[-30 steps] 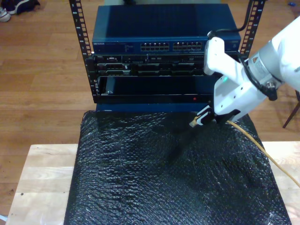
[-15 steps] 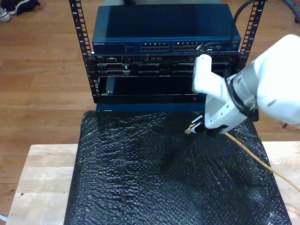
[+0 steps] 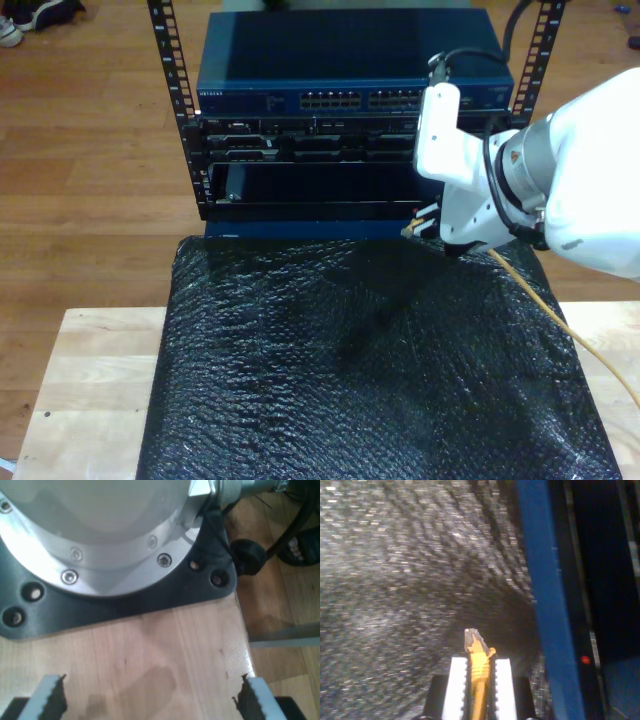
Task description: Grab the cable and plug it in
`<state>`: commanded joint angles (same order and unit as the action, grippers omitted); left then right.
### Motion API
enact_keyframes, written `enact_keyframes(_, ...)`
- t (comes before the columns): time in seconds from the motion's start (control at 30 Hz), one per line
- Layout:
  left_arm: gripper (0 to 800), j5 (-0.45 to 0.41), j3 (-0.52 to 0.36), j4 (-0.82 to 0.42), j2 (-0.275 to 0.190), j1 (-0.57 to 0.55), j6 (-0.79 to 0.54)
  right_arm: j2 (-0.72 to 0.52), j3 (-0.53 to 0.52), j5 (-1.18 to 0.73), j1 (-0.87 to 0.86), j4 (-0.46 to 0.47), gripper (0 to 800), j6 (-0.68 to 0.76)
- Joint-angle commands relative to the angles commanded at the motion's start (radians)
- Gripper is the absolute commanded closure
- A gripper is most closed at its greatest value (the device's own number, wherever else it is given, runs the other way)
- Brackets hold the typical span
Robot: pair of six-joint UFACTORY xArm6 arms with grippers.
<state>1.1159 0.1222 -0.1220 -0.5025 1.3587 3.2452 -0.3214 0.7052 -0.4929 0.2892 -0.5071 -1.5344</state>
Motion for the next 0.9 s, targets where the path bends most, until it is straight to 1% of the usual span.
enact_keyframes(0.23, 0, 0.0, 0.0, 0.0, 0.002, 0.0, 0.0, 0.041, 0.025, 0.129, 0.0, 0.011, 800, -0.002)
enact_keyframes(0.4, 0, 0.0, 0.0, 0.0, 0.0, 0.0, 0.0, 0.046, 0.028, 0.149, -0.002, 0.044, 800, 0.002)
enact_keyframes(0.53, 0, 0.0, 0.0, 0.0, 0.0, 0.0, 0.0, 0.057, 0.023, 0.196, -0.006, 0.048, 800, 0.0)
enact_keyframes(0.7, 0, 0.0, 0.0, 0.0, 0.0, 0.0, 0.0, 0.092, 0.014, 0.301, -0.008, 0.107, 800, 0.002)
enact_keyframes(0.9, 0, 0.0, -0.002, 0.0, 0.0, 0.0, 0.0, 0.098, 0.015, 0.33, -0.009, 0.123, 800, -0.002)
